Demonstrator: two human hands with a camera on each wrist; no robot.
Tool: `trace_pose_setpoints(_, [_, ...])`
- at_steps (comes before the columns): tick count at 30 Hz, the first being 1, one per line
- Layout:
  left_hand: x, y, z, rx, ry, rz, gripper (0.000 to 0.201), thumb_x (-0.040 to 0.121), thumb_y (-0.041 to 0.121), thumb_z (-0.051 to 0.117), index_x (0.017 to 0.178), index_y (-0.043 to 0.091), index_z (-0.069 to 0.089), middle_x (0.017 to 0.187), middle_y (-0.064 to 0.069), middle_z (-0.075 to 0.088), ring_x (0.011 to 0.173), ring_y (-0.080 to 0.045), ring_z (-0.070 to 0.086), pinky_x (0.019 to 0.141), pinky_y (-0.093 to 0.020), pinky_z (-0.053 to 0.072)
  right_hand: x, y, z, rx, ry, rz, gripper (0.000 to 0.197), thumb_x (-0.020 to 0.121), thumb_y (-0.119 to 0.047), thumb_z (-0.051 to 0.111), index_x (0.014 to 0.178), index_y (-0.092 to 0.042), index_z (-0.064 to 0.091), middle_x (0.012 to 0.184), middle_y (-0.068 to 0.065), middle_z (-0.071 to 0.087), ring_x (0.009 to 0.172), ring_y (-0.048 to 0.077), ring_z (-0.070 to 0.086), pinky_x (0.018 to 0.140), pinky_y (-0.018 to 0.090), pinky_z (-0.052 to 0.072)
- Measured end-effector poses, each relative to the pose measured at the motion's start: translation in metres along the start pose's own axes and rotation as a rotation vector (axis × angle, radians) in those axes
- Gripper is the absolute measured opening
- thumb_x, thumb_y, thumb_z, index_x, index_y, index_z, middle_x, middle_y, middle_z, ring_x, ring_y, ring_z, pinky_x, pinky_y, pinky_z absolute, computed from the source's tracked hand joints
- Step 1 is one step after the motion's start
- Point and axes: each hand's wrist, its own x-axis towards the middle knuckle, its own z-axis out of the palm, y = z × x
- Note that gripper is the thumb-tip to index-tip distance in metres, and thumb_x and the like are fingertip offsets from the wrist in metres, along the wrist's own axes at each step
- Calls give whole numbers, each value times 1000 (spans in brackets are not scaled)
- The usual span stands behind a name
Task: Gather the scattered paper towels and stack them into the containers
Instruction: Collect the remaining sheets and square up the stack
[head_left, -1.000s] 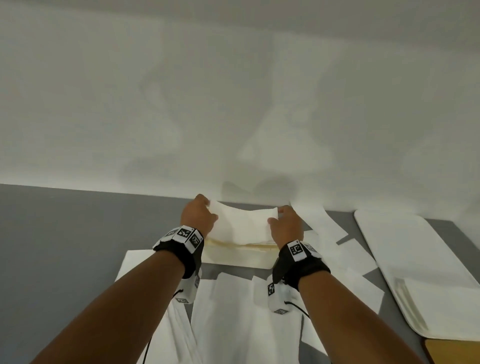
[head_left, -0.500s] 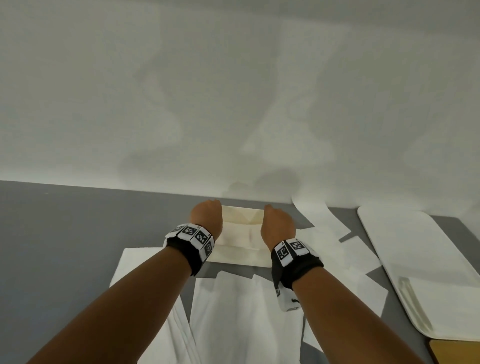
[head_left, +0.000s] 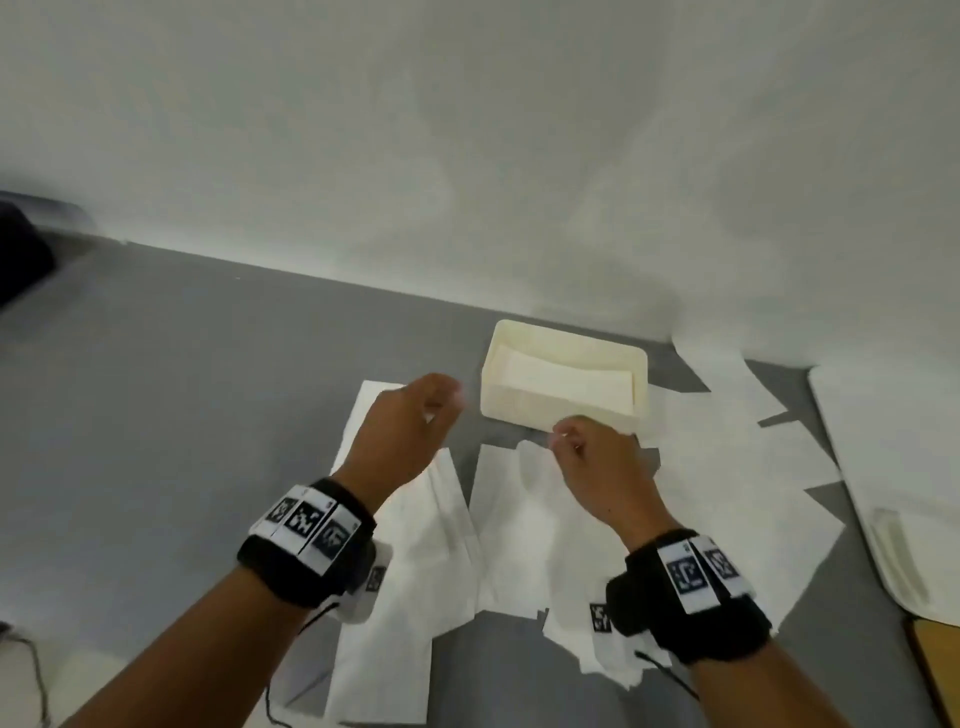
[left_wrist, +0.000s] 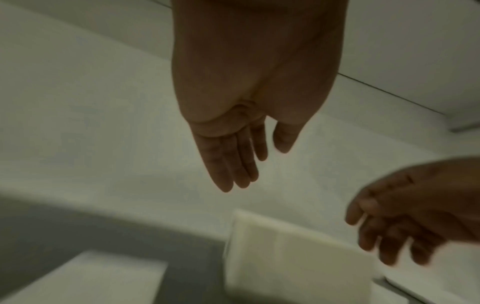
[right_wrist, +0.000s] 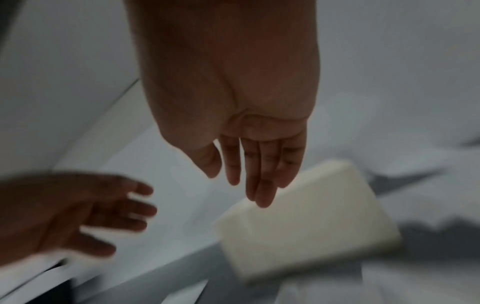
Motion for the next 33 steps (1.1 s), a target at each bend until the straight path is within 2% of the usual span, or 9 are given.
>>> trace_pose_setpoints(3, [-70, -58, -1, 1, -81, -321, 23, 89, 24, 65, 112, 20, 64, 94, 9, 64, 75, -1, 59, 79, -22, 50, -49, -9, 57, 23, -234, 58, 25, 93, -37, 51, 105, -20, 64, 105, -4, 68, 96, 16, 62, 80, 24, 45])
trace_pose_setpoints(6, [-117, -90, 8, -108, -136, -514, 36, 86, 16, 68, 121, 15, 57, 107, -2, 63, 88, -16, 63, 83, -27, 48, -65, -31, 109, 1, -337, 130, 37, 92, -42, 52, 119, -19, 61, 122, -2, 64, 112, 17, 58, 94, 28, 45])
trace_pose_setpoints(8, [-135, -96, 12, -114, -101, -523, 34, 87, 11, 64, 120, 12, 54, 109, -2, 62, 97, -24, 62, 86, -29, 47, -63, -48, 130, -7, -281, 163, 43, 93, -43, 50, 125, -16, 57, 126, 0, 61, 118, 19, 55, 97, 29, 43])
trace_pose_setpoints(12, [-151, -96, 14, -124, -30, -530, 26, 90, 11, 59, 113, 16, 48, 96, 4, 55, 87, -18, 56, 70, -24, 41, -44, -70, 152, -122, -186, 246, 48, 91, -49, 49, 120, -11, 58, 122, 7, 61, 114, 26, 57, 89, 31, 45])
trace_pose_setpoints(20, [-148, -93, 4, -186, -38, -569, 38, 92, 16, 56, 128, 8, 46, 117, -3, 59, 109, -27, 59, 93, -31, 45, -19, -75, 160, 24, -229, 286, 19, 82, -18, 60, 93, -3, 66, 99, 10, 68, 95, 29, 63, 75, 27, 45])
trace_pose_setpoints(23, [-145, -90, -1, -485, 77, -739, 45, 90, 30, 63, 126, 9, 48, 114, -7, 62, 100, -24, 62, 85, -34, 50, -31, -77, 141, 479, -234, 336, 10, 81, -10, 64, 73, -8, 58, 72, 10, 54, 61, 20, 52, 48, 22, 39])
trace_pose_setpoints(25, [-144, -83, -2, -866, -11, -890, 46, 90, 46, 61, 115, 8, 53, 104, -10, 62, 86, -22, 64, 72, -37, 55, -46, -75, 123, 688, -307, 393, 8, 84, -10, 65, 78, -10, 61, 70, 4, 54, 55, 13, 45, 41, 20, 31])
trace_pose_setpoints(28, [-139, -78, 1, -1191, -213, -1016, 51, 87, 61, 55, 112, 17, 56, 111, -10, 63, 96, -28, 66, 78, -43, 57, -66, -65, 106, 746, -398, 412, 3, 86, -12, 67, 88, -11, 67, 75, 2, 59, 54, 9, 45, 42, 19, 31])
trace_pose_setpoints(33, [-138, -84, 17, -1364, -353, -982, 36, 96, 18, 54, 126, -1, 55, 119, -22, 66, 106, -37, 63, 83, -45, 54, -105, -47, 100, 534, -551, 393, 15, 88, -22, 65, 97, -12, 69, 71, 0, 63, 51, 7, 48, 45, 16, 36])
